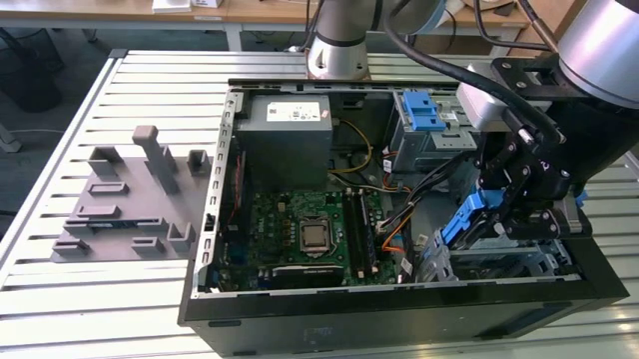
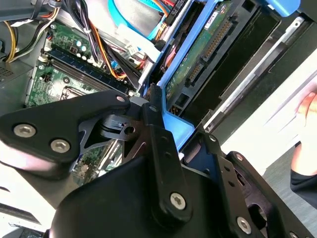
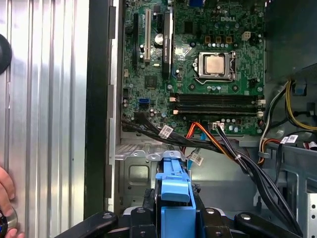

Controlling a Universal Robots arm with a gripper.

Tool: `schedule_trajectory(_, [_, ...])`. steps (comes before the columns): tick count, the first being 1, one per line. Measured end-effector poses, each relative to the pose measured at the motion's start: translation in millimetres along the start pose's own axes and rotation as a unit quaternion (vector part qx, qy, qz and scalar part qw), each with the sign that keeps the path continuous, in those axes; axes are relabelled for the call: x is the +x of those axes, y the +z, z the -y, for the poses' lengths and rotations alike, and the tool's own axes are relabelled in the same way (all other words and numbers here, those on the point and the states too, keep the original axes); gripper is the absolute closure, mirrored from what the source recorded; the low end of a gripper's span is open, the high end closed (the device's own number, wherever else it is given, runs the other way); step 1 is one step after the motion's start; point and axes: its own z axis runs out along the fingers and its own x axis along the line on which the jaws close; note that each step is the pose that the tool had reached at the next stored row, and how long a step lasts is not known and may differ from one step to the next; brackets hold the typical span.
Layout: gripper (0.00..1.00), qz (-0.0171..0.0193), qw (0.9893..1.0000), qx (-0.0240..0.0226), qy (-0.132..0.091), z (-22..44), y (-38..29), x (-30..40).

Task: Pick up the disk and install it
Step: 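Insert the disk into the insertion slot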

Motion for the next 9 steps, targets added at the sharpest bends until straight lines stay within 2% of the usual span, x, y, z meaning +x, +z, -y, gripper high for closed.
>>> schedule_trajectory(9, [0.63,0.0003,1.0000,0.0000,0.000,0.2,7.2,0.4])
